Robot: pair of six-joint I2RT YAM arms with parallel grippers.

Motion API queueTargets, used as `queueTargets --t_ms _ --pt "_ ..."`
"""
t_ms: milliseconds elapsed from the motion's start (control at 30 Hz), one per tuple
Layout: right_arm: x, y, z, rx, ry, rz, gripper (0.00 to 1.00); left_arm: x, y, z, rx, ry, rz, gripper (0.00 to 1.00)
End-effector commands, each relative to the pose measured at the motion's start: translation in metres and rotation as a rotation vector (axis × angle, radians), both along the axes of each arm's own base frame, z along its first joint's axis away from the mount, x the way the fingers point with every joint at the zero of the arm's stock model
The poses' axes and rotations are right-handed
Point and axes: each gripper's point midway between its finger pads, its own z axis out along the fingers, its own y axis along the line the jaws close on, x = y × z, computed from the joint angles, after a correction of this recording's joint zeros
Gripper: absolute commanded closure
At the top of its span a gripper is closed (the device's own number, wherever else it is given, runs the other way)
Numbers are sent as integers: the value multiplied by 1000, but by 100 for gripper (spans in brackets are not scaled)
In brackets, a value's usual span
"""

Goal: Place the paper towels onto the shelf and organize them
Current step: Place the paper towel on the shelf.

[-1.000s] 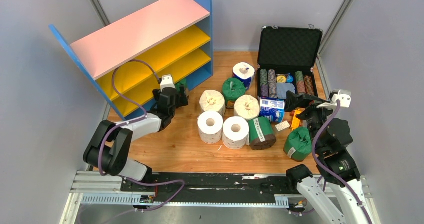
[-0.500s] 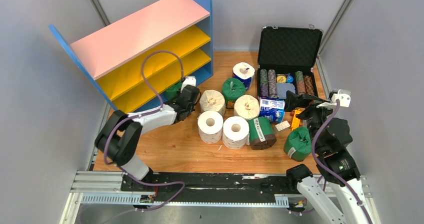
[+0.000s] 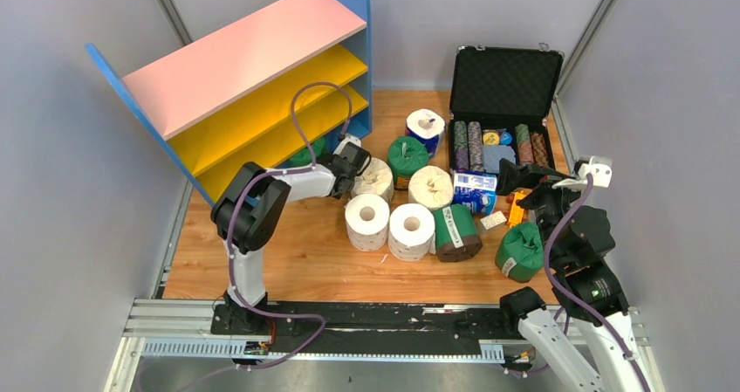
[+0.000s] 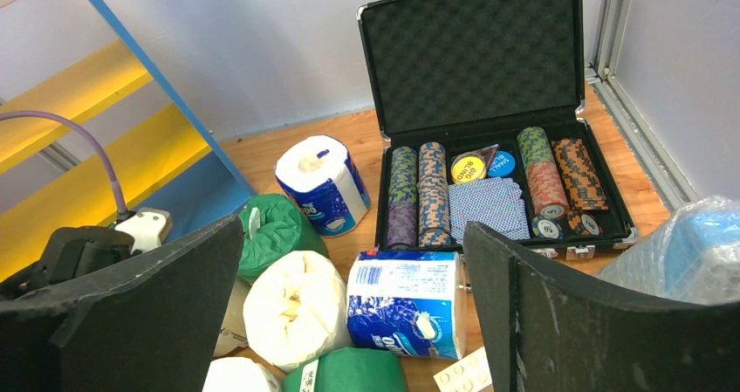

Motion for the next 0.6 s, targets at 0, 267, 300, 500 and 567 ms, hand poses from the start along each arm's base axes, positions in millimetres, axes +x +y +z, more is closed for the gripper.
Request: queueTargets --t_ms 0,267,300,500,567 --pt "1 1 4 -10 -12 6 0 6 16 0 124 -2 87 84" --pt "1 0 4 -8 -14 1 0 11 41 17 239 -67 242 80" --pt "0 0 4 -8 -14 1 0 11 42 17 234 -62 245 80" --pt "1 0 4 -8 -14 3 0 8 49 8 138 -8 268 79" --pt "1 0 4 -8 -13 3 0 8 47 5 90 13 262 79"
